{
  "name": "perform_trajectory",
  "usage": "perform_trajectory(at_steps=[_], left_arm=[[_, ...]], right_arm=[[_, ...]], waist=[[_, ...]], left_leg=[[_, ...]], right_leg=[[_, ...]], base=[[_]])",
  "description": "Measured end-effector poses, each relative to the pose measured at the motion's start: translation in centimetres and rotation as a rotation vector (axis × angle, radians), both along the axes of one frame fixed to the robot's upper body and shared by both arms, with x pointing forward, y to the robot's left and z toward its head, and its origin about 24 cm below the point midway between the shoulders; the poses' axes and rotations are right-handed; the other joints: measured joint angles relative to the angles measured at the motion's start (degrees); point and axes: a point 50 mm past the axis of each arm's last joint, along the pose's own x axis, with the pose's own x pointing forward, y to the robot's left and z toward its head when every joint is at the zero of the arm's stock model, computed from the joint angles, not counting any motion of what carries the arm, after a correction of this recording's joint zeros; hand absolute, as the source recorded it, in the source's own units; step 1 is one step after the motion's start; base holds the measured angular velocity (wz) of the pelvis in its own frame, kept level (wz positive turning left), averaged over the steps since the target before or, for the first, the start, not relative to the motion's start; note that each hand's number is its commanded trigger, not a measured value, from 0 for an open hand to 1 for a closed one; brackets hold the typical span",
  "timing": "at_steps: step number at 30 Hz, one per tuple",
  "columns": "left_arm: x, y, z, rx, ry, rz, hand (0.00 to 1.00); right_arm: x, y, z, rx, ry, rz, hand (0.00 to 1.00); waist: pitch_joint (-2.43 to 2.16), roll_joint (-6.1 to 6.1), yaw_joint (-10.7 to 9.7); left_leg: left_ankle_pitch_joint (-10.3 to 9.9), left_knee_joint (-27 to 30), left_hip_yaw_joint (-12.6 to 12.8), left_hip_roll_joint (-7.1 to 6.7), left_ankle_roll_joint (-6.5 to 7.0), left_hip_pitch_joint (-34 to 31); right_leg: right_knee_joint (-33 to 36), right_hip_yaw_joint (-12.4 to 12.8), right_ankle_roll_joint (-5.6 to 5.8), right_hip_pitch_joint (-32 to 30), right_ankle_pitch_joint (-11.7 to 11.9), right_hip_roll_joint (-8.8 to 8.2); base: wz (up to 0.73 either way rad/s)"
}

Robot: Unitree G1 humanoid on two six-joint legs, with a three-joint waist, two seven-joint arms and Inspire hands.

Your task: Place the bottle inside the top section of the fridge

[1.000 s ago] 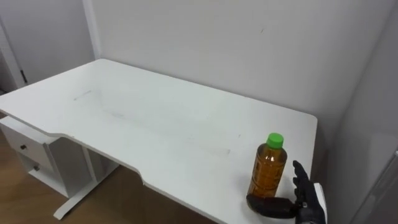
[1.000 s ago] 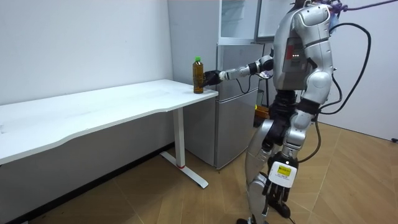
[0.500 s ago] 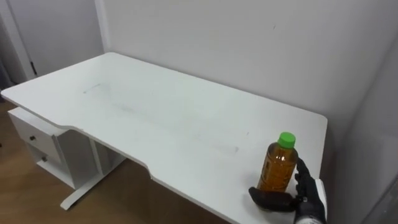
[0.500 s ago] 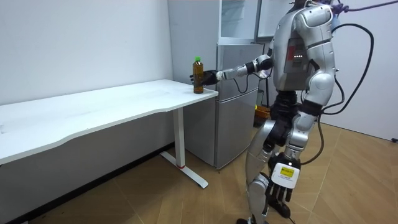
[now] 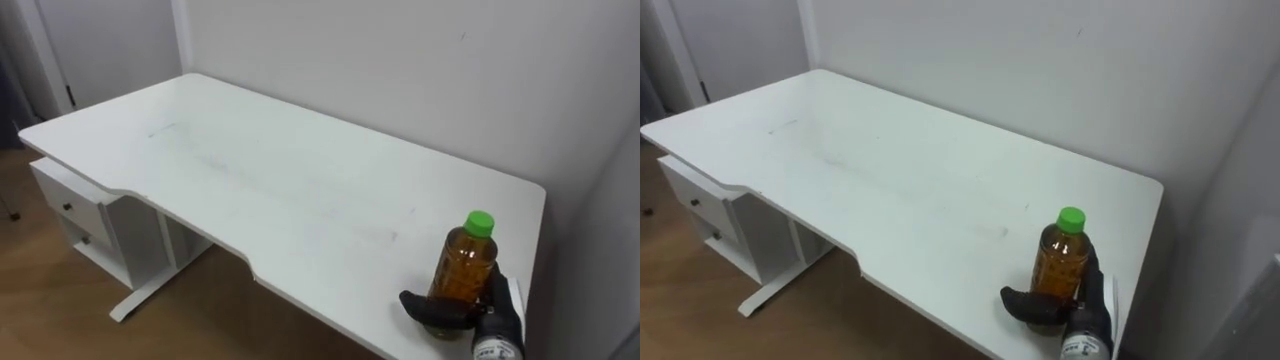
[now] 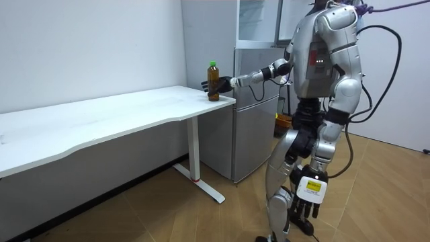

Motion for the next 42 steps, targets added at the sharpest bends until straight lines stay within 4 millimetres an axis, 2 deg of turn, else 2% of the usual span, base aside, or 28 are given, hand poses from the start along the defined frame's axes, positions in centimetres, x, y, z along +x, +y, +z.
perform_trajectory(at_steps=[10,19,20,24,37,42], left_arm=[[-0.12,-0.32,-0.08,-0.007,0.01,-0.015,0.0],[-0.05,-0.31,-0.05,-0.011,-0.001,-0.004,0.0],[-0.04,-0.31,-0.05,-0.011,-0.002,-0.004,0.0],[0.01,-0.31,-0.03,-0.011,-0.005,-0.004,0.0],[0.2,-0.32,0.03,-0.013,-0.025,-0.007,0.0],[-0.51,-0.34,0.02,-0.014,-0.015,-0.002,0.0]], right_arm=[[0.22,-0.01,0.27,0.085,-0.011,-0.022,0.0],[0.24,-0.11,0.34,0.124,-0.021,-0.033,0.0],[0.24,-0.11,0.35,0.128,-0.023,-0.034,1.0],[0.24,-0.19,0.44,0.158,-0.038,-0.045,1.0],[0.12,-0.71,0.0,0.229,-0.021,-0.096,1.0],[0.16,-0.6,-0.16,0.278,-0.011,-0.072,1.0]], waist=[[0.38,0.58,-0.02],[0.25,0.84,0.02],[0.24,0.91,0.02],[0.22,1.36,0.01],[0.08,1.47,0.33],[-0.04,1.31,0.14]], left_leg=[[0.0,0.22,-0.35,-0.06,-0.01,-0.24],[0.0,0.28,-0.35,-0.06,-0.01,-0.33],[0.0,0.28,-0.35,-0.06,-0.01,-0.33],[0.01,0.24,-0.35,-0.05,-0.02,-0.28],[0.02,0.24,-0.33,-0.02,-0.04,-0.12],[0.03,0.24,-0.34,-0.03,-0.04,-0.1]], right_leg=[[-0.03,-0.22,0.0,0.03,0.0,0.07],[-0.09,-0.29,-0.02,0.03,0.03,0.11],[-0.1,-0.3,-0.03,0.03,0.03,0.11],[-0.1,-0.31,-0.04,0.02,0.04,0.11],[-0.15,-0.32,-0.04,0.1,0.05,0.11],[-0.13,-0.29,-0.04,0.13,0.05,0.1]], base=[[0.01],[0.0],[0.0],[0.0],[0.0],[0.0]])
